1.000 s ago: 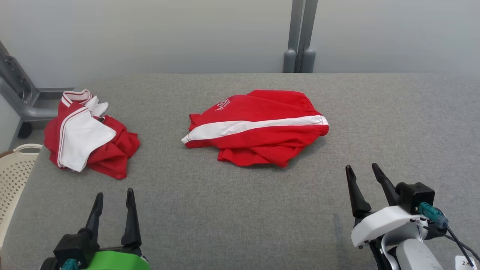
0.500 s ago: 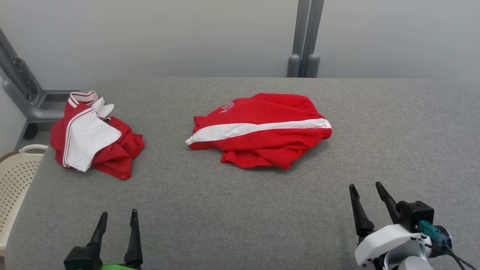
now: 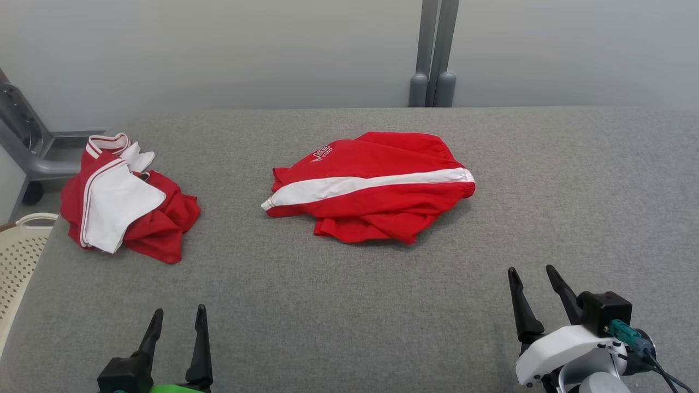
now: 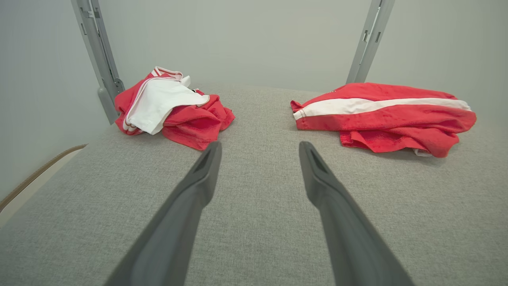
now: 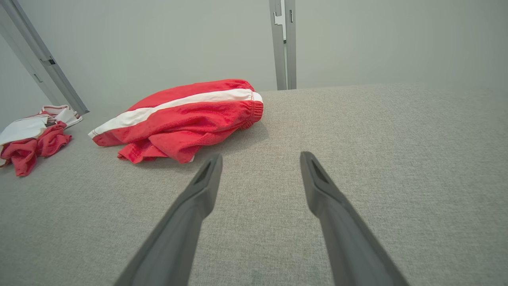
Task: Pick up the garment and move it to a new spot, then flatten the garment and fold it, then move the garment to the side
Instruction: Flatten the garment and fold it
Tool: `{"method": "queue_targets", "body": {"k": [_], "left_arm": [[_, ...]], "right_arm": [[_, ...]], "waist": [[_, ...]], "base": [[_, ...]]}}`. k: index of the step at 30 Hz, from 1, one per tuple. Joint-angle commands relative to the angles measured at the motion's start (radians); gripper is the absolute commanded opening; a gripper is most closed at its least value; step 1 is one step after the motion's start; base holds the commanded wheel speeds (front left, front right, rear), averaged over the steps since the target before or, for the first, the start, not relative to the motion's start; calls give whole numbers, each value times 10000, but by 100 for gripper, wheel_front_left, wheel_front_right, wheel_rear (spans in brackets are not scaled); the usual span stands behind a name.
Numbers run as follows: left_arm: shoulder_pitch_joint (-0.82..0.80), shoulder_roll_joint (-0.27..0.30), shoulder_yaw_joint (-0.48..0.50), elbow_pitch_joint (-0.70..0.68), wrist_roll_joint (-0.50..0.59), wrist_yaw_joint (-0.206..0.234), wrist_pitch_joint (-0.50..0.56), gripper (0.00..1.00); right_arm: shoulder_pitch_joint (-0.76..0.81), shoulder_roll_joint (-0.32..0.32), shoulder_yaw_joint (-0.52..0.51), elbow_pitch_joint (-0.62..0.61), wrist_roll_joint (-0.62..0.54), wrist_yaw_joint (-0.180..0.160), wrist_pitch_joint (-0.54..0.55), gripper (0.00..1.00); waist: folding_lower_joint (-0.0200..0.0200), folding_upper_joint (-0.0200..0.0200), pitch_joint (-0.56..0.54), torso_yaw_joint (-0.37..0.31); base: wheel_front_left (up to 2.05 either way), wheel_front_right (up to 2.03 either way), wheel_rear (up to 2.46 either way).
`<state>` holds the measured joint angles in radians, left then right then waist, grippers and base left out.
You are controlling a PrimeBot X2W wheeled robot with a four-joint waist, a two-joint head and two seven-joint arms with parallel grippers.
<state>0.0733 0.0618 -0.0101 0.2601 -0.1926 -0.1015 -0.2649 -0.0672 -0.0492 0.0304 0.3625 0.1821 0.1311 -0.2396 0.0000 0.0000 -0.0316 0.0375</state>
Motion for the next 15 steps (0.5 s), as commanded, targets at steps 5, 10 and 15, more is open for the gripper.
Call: {"method": "queue_targets", "body": {"k": [5, 10, 15], "left_arm": [[-166, -33, -4, 121, -12, -63, -1, 100], [-526, -57, -120, 538, -225, -119, -1, 100], [-2151, 83, -488, 1436, -375, -191, 889, 100]], "right_arm": [[-87, -22, -12, 49, 87, -7, 8, 100], [-346, -23, 42, -44, -67, -7, 355, 100], [-1341, -17, 35, -577, -398, -5, 2029, 100]], "waist": [[0, 0, 71, -6], [0, 0, 248, -7], [0, 0, 955, 19]], "base": [[0, 0, 0], [0, 0, 0], [0, 0, 0]]}}
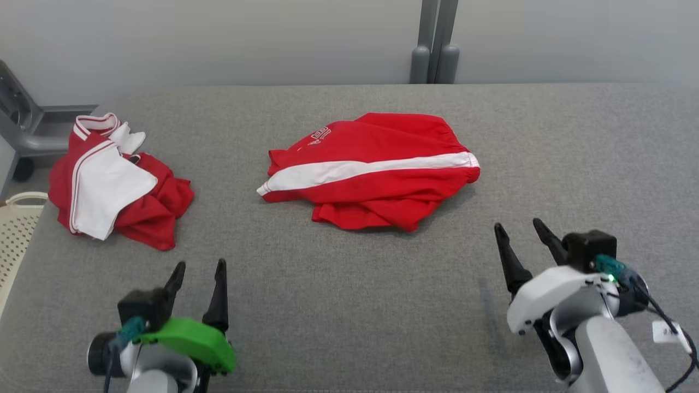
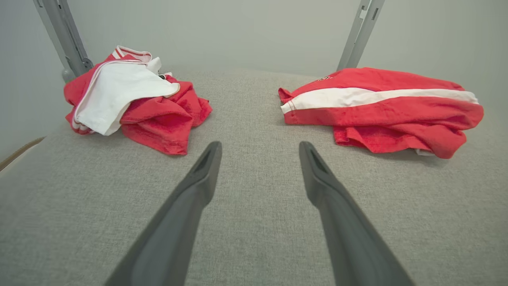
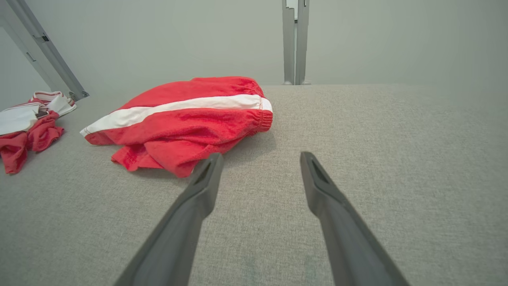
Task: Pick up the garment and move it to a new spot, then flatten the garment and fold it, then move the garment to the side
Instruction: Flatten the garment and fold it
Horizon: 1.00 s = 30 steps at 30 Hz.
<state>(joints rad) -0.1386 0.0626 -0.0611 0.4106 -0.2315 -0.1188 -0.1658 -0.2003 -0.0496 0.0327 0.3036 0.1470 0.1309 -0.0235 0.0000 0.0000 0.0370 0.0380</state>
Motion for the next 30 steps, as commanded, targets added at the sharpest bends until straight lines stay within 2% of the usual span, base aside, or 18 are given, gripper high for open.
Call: {"method": "queue_targets", "body": {"k": [1, 7, 12, 17, 22, 30], "left_arm": [[-361, 61, 13, 150, -123, -20, 245, 100], [-2654, 147, 82, 1308, -589, 15, 2221, 100], [-4302, 148, 260, 2011, -1047, 103, 3234, 100], [-5510, 120, 118, 2694, -1239, 93, 4156, 100], [-6228, 153, -76, 3361, -1244, 156, 4970, 100], [-6803, 155, -77, 3814, -1345, 338, 4869, 100]], "right_arm": [[-246, -18, -17, -105, -72, -3, 231, 100], [-1842, -31, -74, -644, -158, -5, 2466, 100], [-3073, -48, -308, -952, -292, -5, 3979, 100], [-4022, -463, -118, -814, -320, -3, 5296, 100], [-4694, -871, 291, -471, -34, -3, 5902, 100], [-5274, -970, 629, 111, 160, -3, 5742, 100]], "waist": [[0, 0, 412, 4], [0, 0, 1352, -163], [0, 0, 2050, -322], [0, 0, 2587, -385], [0, 0, 2936, -461], [0, 0, 3155, -516]], "base": [[0, 0, 0], [0, 0, 0], [0, 0, 0], [0, 0, 0], [0, 0, 0], [0, 0, 0]]}}
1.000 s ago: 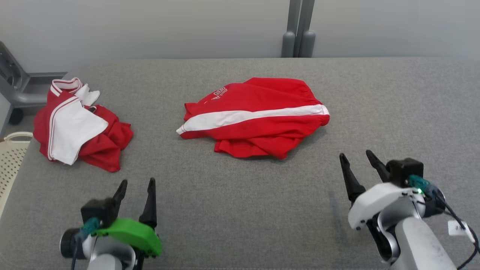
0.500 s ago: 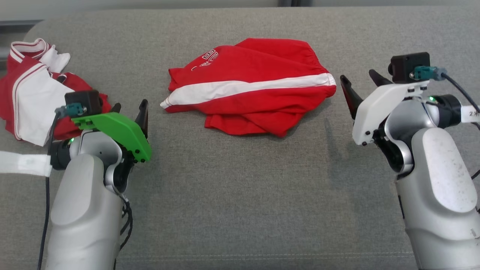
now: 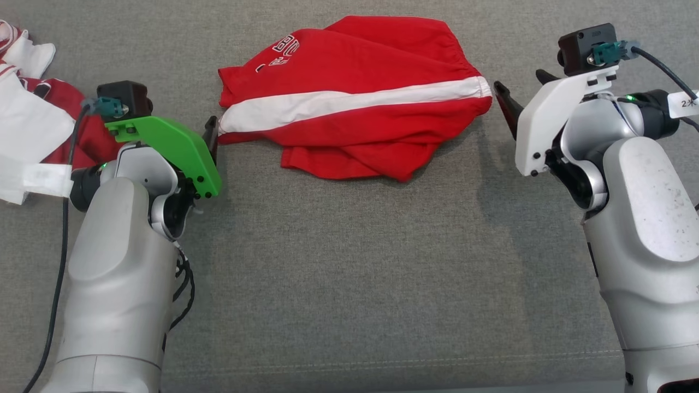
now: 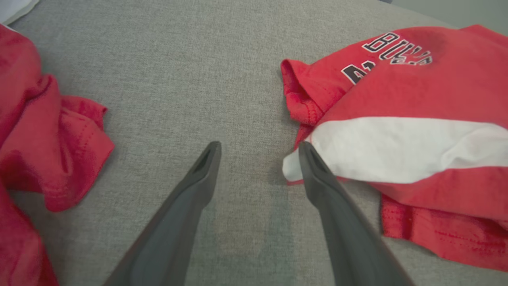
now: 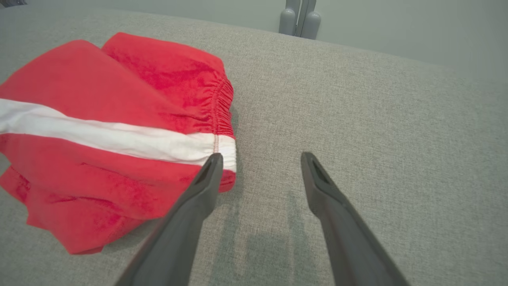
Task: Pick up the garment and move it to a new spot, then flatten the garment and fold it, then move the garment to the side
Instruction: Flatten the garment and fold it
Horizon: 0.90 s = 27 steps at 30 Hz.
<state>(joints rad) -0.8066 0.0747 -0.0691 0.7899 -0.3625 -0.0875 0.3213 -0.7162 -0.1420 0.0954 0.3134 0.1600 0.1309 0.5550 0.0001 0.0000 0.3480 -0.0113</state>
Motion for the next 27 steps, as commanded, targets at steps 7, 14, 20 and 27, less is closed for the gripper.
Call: {"method": "queue_targets", "body": {"k": [7, 14, 20, 27], "left_arm": [[-512, -36, -345, 535, 67, -41, 238, 100], [-640, -151, -693, 846, -172, -164, 221, 100], [-712, -174, -951, 1155, -102, -191, 99, 56], [-829, -189, -1178, 1339, -255, -260, -76, 7]], "right_arm": [[-541, -54, 245, 388, -37, -3, -332, 100], [-812, -136, 199, 611, -128, -3, -511, 100], [-890, -74, 425, 858, -88, -3, -498, 100], [-887, -2, 701, 1188, 283, -3, -338, 100]], "waist": [[-1, 0, 278, -92], [-1, 0, 548, -62], [-1, 0, 639, -64], [-1, 0, 651, 3]], "base": [[0, 0, 0], [0, 0, 0], [0, 0, 0], [0, 0, 0]]}}
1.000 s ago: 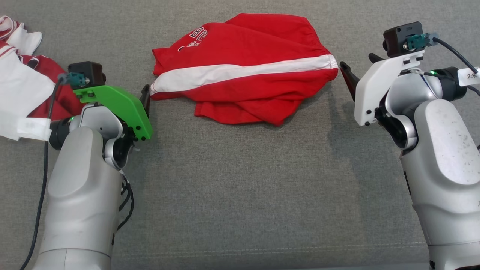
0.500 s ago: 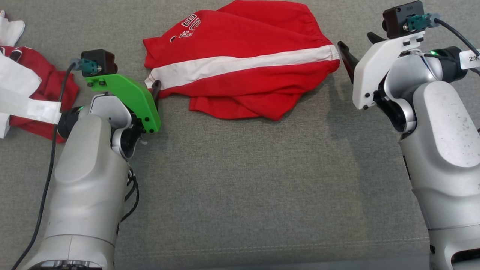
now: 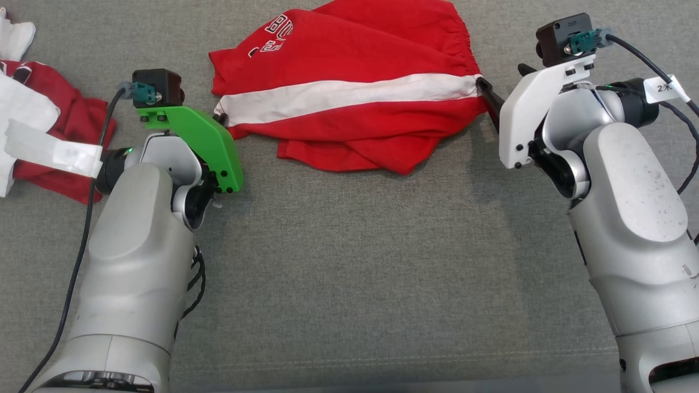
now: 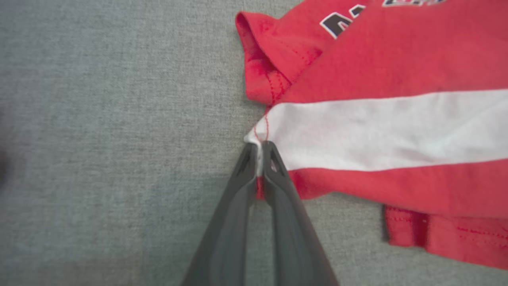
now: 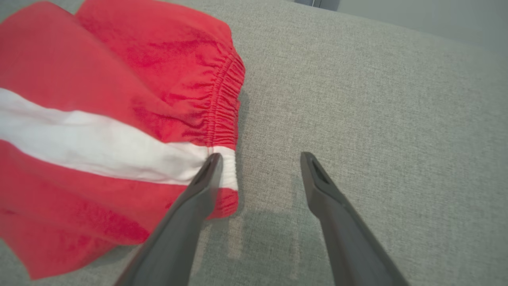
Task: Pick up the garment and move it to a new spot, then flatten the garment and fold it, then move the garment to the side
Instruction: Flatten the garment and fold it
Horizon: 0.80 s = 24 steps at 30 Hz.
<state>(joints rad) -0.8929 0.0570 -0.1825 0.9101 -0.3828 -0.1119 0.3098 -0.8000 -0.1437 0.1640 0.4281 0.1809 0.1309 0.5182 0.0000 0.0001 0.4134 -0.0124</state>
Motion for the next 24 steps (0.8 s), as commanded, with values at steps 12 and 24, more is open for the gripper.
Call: {"method": "queue_targets", "body": {"k": [12, 24], "left_arm": [[-82, -47, -372, 445, -371, -112, -111, 0], [-293, -11, -475, 559, -477, -125, -583, 0]], "right_arm": [[88, 157, 189, 192, 1116, -3, 270, 100], [117, 116, 210, 269, 1370, -3, 241, 0]], "waist": [[0, -1, -1, 67], [0, -1, -93, 64]], "base": [[0, 0, 0], [0, 0, 0]]}}
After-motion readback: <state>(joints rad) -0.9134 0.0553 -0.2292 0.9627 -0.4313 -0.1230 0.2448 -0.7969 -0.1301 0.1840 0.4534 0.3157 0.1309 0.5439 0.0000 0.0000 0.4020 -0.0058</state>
